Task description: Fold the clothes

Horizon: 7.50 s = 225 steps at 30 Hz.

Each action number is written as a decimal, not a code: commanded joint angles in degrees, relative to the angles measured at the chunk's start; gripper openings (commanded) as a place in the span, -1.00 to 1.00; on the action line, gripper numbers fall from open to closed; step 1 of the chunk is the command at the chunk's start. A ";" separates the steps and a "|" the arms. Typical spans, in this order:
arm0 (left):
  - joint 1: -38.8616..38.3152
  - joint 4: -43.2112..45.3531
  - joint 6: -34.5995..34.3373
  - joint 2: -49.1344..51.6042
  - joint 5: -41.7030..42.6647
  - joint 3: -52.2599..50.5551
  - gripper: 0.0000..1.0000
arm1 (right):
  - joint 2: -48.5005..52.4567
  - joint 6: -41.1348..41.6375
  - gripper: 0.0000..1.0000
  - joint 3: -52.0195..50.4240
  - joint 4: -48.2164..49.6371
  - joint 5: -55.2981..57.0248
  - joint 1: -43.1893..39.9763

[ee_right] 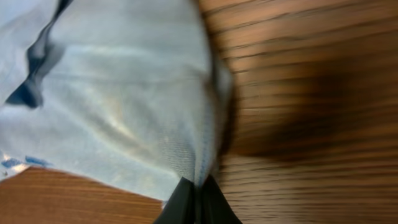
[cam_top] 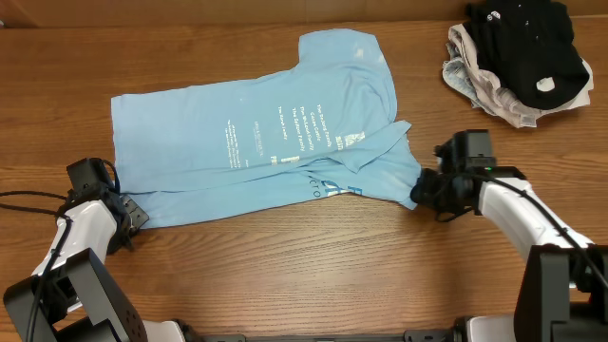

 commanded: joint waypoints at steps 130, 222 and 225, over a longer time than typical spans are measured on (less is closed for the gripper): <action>-14.67 -44.61 21.88 48.68 16.65 97.61 -0.92 | 25.64 -14.23 0.58 62.23 -6.25 5.79 2.71; -17.84 -65.77 13.18 42.69 9.99 99.58 -0.92 | 34.86 -11.43 -0.92 85.94 -54.03 2.01 -0.04; -17.84 -65.96 14.36 42.62 10.32 99.43 -0.92 | 34.88 -11.80 -0.92 85.72 -57.20 2.03 -0.04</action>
